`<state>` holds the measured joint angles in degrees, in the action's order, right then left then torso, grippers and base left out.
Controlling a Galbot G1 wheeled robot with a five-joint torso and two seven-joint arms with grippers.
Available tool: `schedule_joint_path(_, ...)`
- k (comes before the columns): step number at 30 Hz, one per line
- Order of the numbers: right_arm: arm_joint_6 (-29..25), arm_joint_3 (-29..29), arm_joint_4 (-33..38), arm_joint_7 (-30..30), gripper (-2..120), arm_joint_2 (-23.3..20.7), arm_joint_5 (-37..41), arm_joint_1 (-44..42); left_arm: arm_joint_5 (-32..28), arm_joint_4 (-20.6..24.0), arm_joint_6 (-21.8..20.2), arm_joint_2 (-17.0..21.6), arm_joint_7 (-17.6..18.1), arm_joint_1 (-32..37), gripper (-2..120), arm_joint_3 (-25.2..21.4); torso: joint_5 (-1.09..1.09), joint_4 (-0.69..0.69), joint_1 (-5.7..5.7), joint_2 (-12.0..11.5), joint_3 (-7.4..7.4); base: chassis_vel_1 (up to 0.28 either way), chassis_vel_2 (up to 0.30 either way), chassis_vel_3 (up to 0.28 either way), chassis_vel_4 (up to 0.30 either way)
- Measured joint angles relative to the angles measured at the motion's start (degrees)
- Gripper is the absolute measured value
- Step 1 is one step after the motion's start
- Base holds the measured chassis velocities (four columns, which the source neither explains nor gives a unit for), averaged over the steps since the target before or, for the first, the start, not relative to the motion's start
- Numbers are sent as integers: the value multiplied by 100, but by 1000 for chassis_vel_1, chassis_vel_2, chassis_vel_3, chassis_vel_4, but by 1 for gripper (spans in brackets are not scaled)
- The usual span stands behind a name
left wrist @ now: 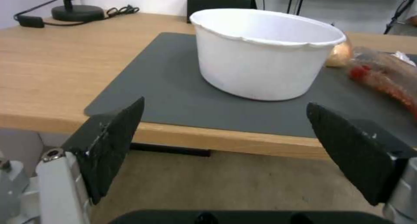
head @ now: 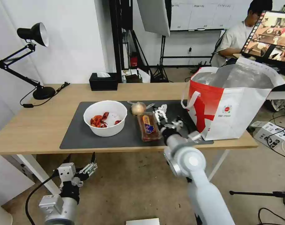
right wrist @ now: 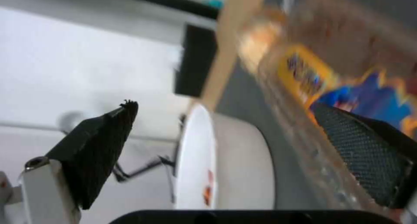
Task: Pick up the trash from the table and place it into the takeout bag.
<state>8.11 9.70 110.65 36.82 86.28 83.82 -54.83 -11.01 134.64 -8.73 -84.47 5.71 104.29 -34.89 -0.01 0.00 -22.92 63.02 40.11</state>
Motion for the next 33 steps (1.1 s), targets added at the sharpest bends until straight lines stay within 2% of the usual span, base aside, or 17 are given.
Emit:
schedule_joint_path(2, 80, -137, -293, 198, 100, 145, -69, 223, -9, 0, 2, 4, 3, 13, 100, -25, 0, 1, 0, 0, 0, 0, 0, 0, 0)
schedule_joint_path(7, 93, -200, -331, 236, 100, 173, -93, 319, -15, 20, 3, 10, 5, 37, 100, -53, 0, 0, 0, 0, 0, 0, 0, 0, 0)
schedule_joint_path(10, 226, -237, -285, 169, 100, -41, -206, 406, -28, 34, 5, 18, 7, 52, 100, -70, 1, 0, 0, 0, 0, 0, 0, 0, 0)
schedule_joint_path(12, 535, -327, -225, -91, 100, -432, -577, 567, -61, 42, 6, 34, 11, 50, 100, -75, 2, 0, 0, 0, 0, 0, 0, 0, 0)
schedule_joint_path(13, 535, -327, -225, -91, 100, -432, -577, 567, -61, 42, 6, 34, 11, 50, 100, -75, 2, 0, 0, 0, 0, 0, 0, 0, 0)
schedule_joint_path(15, 991, -527, -225, -602, 100, -1114, -1259, 992, -90, 45, 8, 54, 10, 37, 100, -78, 2, -1, 0, 0, 0, 0, 0, 0, 0)
schedule_joint_path(16, 991, -527, -225, -602, 100, -1114, -1259, 992, -90, 45, 8, 54, 10, 37, 100, -78, 2, -1, 0, 0, 0, 0, 0, 0, 0)
schedule_joint_path(19, 1313, -969, -569, -2016, 100, -2107, -2566, 1886, -109, 50, 17, 42, 12, 27, 100, -79, 2, -1, 0, 0, 0, 0, 0, 0, 0)
schedule_joint_path(20, 1313, -969, -569, -2016, 100, -2107, -2566, 1886, -109, 50, 17, 42, 12, 27, 100, -79, 2, -1, 0, 0, 0, 0, 0, 0, 0)
schedule_joint_path(22, 1321, -1241, -891, -2793, 100, -2517, -3294, 2335, -113, 53, 25, 32, 13, 21, 100, -78, 1, 0, 0, 0, 0, 0, 0, 0, 0)
schedule_joint_path(23, 1321, -1241, -891, -2793, 100, -2517, -3294, 2335, -113, 53, 25, 32, 13, 21, 100, -78, 1, 0, 0, 0, 0, 0, 0, 0, 0)
schedule_joint_path(26, 1314, -1576, -1444, -3745, 100, -2875, -3982, 2744, -120, 64, 31, 25, 14, 15, 100, -78, 2, -1, 0, 0, 0, 0, 0, 0, 0)
schedule_joint_path(31, 1296, -1785, -1883, -4239, 99, -2898, -4284, 2895, -127, 68, 33, 2, 14, 13, 100, -79, 2, -1, 0, 0, 0, 0, 0, 0, 0)
schedule_joint_path(33, 1193, -1859, -2109, -4333, 94, -2781, -4336, 2931, -128, 76, 34, -15, 14, 13, 100, -79, 2, 0, 0, 0, 0, 0, 0, 0, 0)
